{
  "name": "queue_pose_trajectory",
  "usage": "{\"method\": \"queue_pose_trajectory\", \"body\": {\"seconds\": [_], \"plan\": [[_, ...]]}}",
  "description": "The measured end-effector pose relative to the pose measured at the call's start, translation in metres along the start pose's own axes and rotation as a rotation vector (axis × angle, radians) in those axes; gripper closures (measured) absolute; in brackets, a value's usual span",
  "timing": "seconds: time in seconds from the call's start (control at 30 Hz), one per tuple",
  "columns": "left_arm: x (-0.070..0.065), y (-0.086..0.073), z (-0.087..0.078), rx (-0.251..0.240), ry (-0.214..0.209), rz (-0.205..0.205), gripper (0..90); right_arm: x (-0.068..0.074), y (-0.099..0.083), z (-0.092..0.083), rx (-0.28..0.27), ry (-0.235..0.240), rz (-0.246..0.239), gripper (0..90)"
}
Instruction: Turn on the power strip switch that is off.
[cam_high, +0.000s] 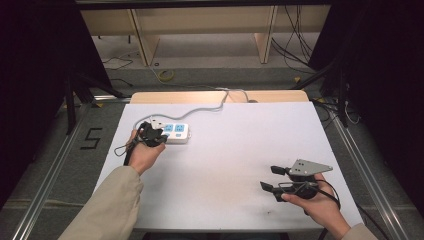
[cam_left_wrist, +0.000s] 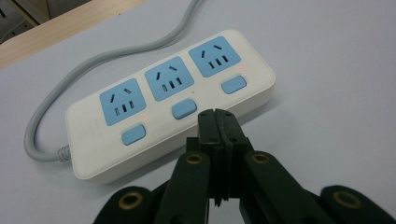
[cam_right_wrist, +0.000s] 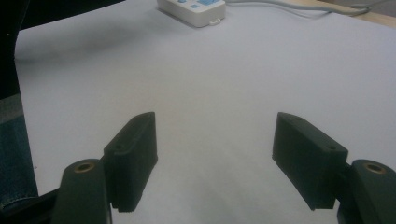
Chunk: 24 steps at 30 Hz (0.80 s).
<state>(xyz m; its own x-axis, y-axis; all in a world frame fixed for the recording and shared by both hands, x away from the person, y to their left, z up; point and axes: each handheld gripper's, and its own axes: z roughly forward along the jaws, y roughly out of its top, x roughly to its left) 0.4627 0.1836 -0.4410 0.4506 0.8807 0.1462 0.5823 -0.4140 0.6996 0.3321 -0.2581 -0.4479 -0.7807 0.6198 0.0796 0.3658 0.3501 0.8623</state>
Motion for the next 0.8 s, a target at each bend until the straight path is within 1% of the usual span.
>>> {"method": "queue_pose_trajectory", "body": {"seconds": [0.4, 0.67, 0.77, 0.8], "plan": [[0.0029, 0.0038, 0.0039, -0.004, 0.010, -0.006, 90.0, 0.0001, 0.0000, -0.0003, 0.000, 0.003, 0.000, 31.0], [0.0029, 0.0053, 0.0060, -0.002, 0.010, -0.004, 90.0, 0.0000, 0.0002, -0.0007, 0.002, 0.003, 0.001, 31.1], [0.0030, 0.0069, 0.0071, 0.003, 0.013, 0.003, 90.0, -0.0001, 0.0001, -0.0003, 0.000, 0.003, 0.001, 31.0], [0.0028, 0.0074, 0.0077, 0.000, 0.012, -0.001, 90.0, -0.0001, 0.0001, -0.0002, 0.000, 0.003, -0.001, 31.1]]}}
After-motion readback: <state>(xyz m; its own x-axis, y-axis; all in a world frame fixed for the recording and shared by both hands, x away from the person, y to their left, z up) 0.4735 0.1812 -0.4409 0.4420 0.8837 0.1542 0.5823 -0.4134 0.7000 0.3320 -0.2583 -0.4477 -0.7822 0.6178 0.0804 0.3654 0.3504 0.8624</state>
